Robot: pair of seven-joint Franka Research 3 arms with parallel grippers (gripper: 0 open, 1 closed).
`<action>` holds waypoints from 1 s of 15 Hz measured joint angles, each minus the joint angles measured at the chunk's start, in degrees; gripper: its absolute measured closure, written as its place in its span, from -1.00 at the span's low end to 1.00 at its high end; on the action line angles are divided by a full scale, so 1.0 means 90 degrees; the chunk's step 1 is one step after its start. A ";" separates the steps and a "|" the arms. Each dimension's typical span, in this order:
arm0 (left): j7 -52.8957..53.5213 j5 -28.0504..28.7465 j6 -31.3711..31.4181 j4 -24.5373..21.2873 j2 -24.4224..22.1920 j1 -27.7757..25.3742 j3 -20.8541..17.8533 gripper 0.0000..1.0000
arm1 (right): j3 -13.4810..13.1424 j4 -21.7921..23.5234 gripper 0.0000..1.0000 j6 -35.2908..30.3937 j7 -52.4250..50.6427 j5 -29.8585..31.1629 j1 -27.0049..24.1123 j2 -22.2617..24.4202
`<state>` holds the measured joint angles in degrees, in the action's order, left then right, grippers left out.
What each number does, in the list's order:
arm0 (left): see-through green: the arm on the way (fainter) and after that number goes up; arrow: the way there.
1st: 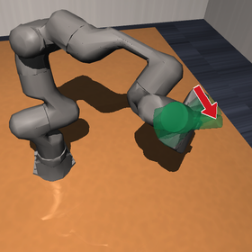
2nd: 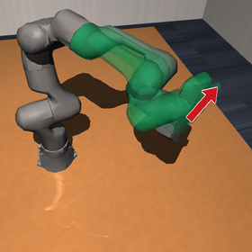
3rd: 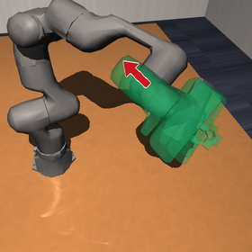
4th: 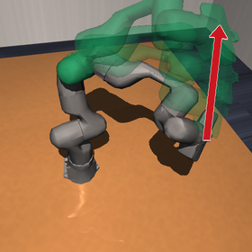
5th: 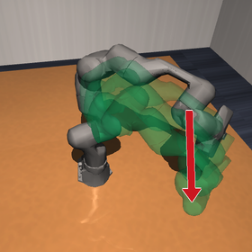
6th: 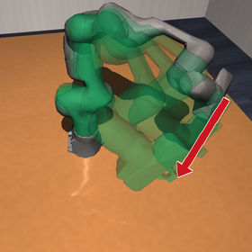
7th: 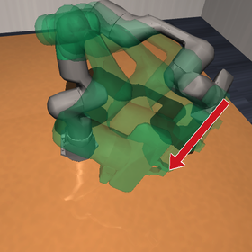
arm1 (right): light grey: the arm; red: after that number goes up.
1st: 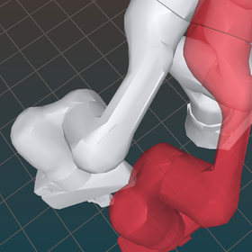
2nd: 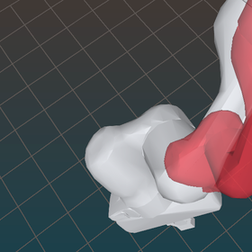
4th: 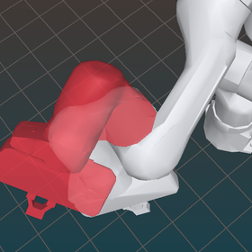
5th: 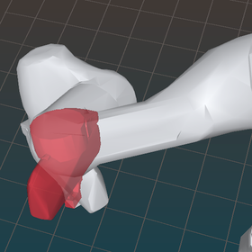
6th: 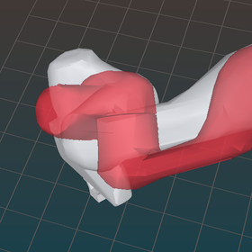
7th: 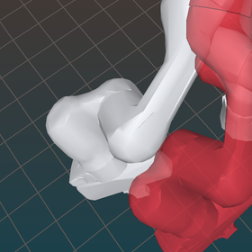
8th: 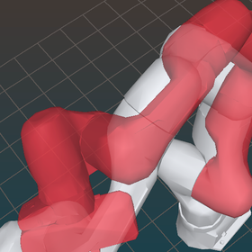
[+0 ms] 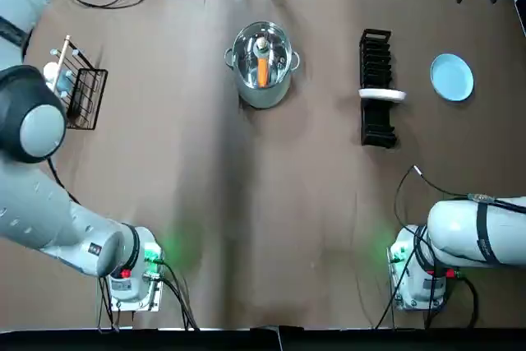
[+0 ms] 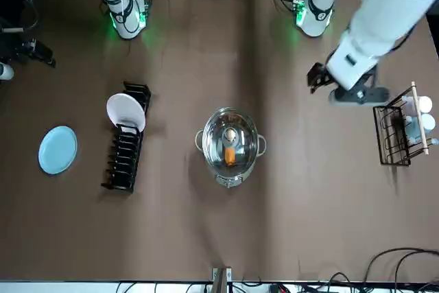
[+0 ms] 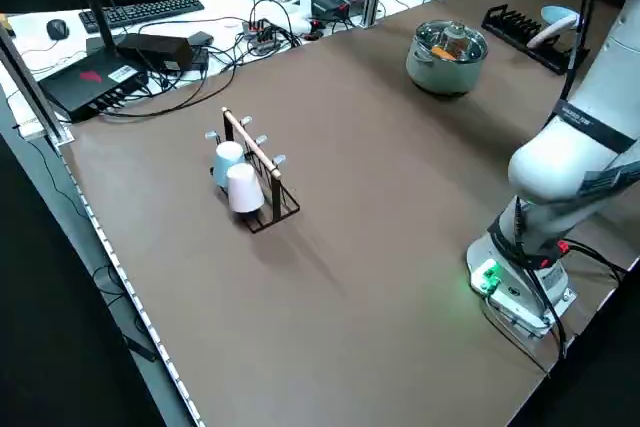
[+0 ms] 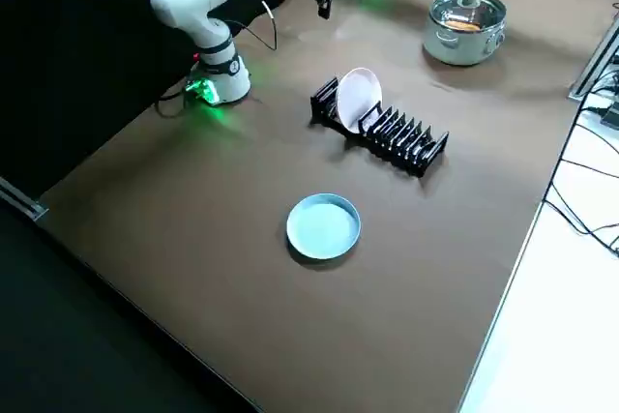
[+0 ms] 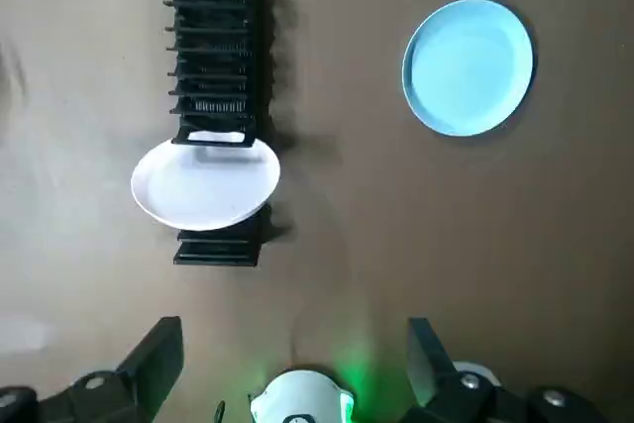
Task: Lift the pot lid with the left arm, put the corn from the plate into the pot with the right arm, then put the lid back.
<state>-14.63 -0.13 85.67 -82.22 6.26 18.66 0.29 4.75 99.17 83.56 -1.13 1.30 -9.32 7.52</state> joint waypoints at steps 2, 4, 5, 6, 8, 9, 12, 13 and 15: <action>0.0660 -0.0055 -0.0140 -0.0173 -0.0292 -0.0313 0.0001 -1.00 | -0.0059 0.0000 -0.99 0.0239 0.0024 -0.0056 -0.0022 0.0002; 0.1027 -0.0120 -0.0177 -0.0381 -0.0529 -0.0554 -0.0003 -1.00 | -0.0135 0.0003 -0.99 0.0485 0.0024 -0.0353 -0.0060 0.0002; 0.1092 -0.0132 -0.0177 -0.0453 -0.0594 -0.0596 -0.0004 -1.00 | -0.0156 0.0006 -0.99 0.0563 0.0024 -0.0451 -0.0062 0.0001; 0.1113 -0.0133 -0.0177 -0.0492 -0.0625 -0.0600 -0.0003 -1.00 | -0.0154 0.0018 -0.99 0.0609 0.0022 -0.0514 -0.0052 -0.0001; 0.1106 -0.0133 -0.0194 -0.0529 -0.0636 -0.0589 0.0000 -1.00 | -0.0134 0.0059 -0.99 0.0673 0.0024 -0.0537 0.0027 -0.0005; 0.1062 -0.0133 -0.0216 -0.0544 -0.0636 -0.0595 -0.0003 -1.00 | -0.0121 0.0072 -0.99 0.0712 0.0025 -0.0537 0.0045 -0.0009; 0.0996 -0.0133 -0.0239 -0.0559 -0.0636 -0.0606 -0.0019 -1.00 | -0.0129 0.0173 -0.99 0.0848 0.0026 -0.0537 0.0050 -0.0017; 0.0994 -0.0133 -0.0241 -0.0560 -0.0636 -0.0607 -0.0029 -1.00 | -0.0141 0.0213 -0.99 0.0936 0.0028 -0.0537 0.0038 -0.0020; 0.0977 -0.0133 -0.0263 -0.0561 -0.0636 -0.0631 -0.0049 -1.00 | -0.0165 0.0250 -0.99 0.0988 0.0027 -0.0537 0.0011 -0.0023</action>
<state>-5.84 -1.33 83.31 -87.27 0.54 12.98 -0.15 3.26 101.42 92.45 -0.88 -3.53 -9.22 7.31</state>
